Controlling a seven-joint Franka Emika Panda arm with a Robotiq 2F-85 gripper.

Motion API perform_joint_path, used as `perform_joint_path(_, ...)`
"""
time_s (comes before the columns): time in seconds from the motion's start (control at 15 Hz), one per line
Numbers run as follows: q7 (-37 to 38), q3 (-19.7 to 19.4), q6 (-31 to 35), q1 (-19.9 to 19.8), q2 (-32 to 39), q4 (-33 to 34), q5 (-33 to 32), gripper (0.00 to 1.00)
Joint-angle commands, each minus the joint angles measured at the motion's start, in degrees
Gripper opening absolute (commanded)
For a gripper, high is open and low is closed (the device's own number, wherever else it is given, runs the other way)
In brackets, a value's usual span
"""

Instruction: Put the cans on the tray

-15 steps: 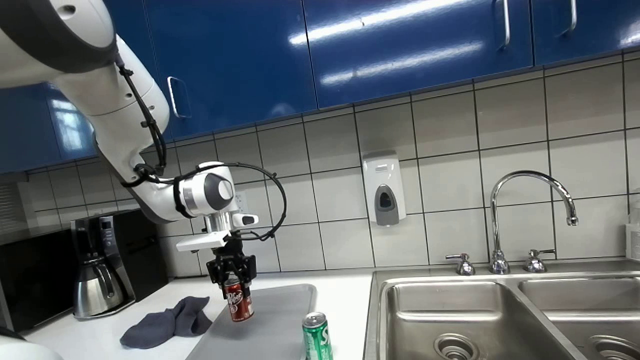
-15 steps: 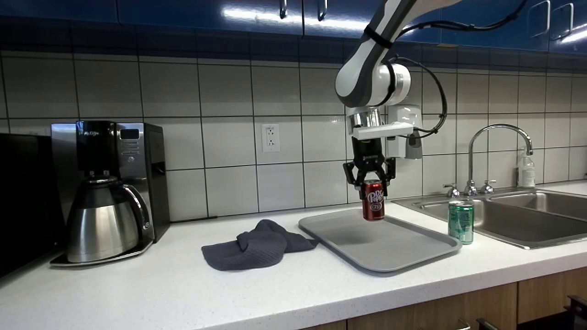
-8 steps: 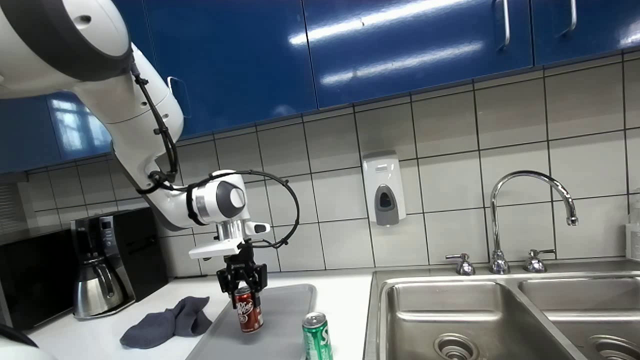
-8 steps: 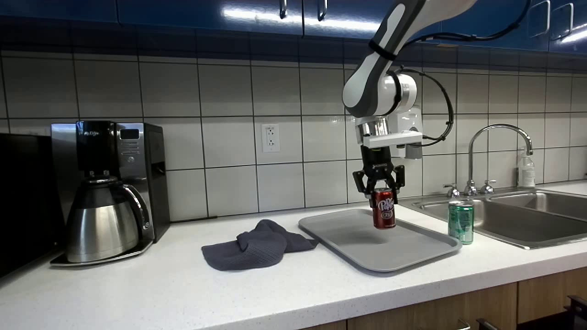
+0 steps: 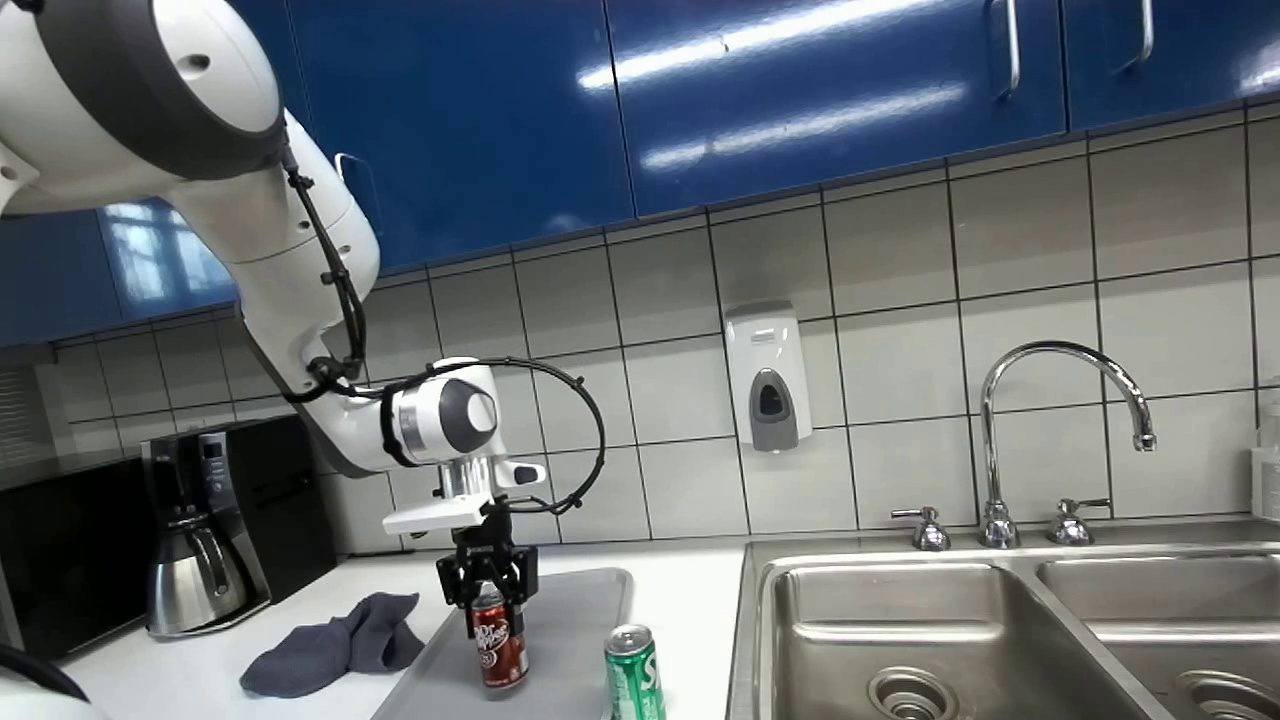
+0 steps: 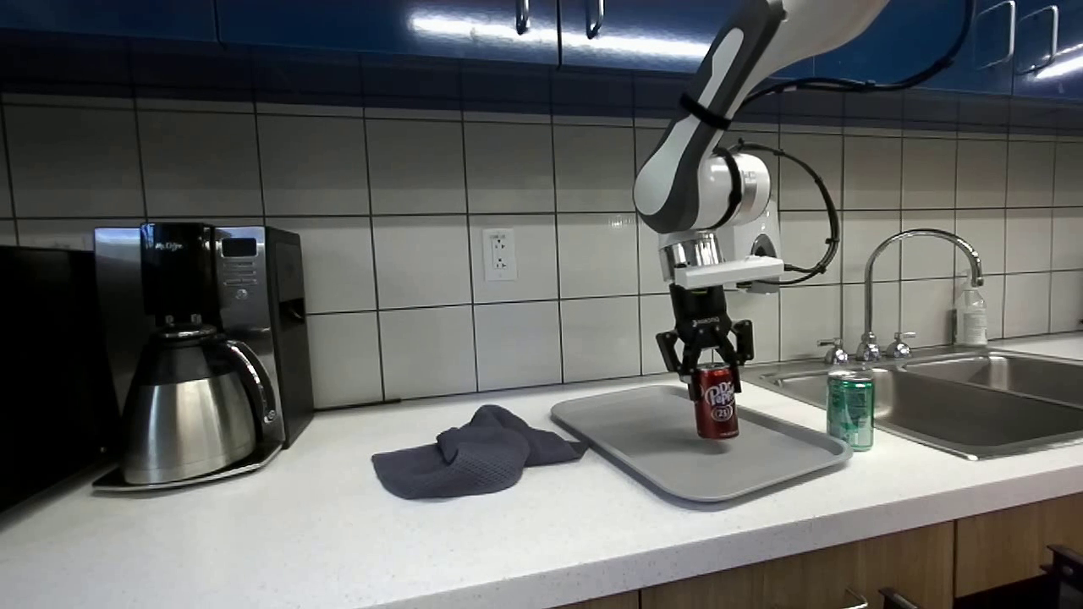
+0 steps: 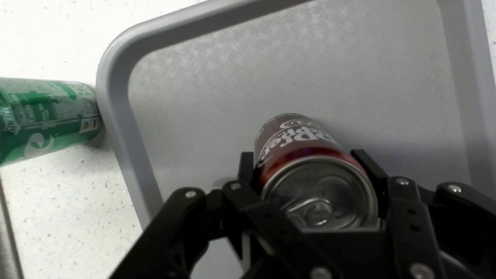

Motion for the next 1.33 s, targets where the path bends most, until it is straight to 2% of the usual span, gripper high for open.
perform_joint_path(0.0, -1.60, 0.00, -0.38, -0.59, 0.09, 0.15, 0.34, 0.38)
perform_joint_path(0.4, -1.51, -0.09, -0.56, -0.55, 0.65, 0.08, 0.40, 0.38)
perform_joint_path(0.47, -1.46, -0.07, -0.96, -0.51, 0.66, 0.10, 0.41, 0.71)
perform_joint_path(0.53, -1.62, -0.01, -1.20, -0.49, 0.55, 0.03, 0.44, 0.90)
perform_joint_path(0.67, -2.04, 0.15, -1.61, -0.53, 0.09, -0.16, 0.75, 0.99)
perform_joint_path(1.27, -9.97, 0.51, -7.07, -1.29, -9.30, -0.80, 2.88, 1.00)
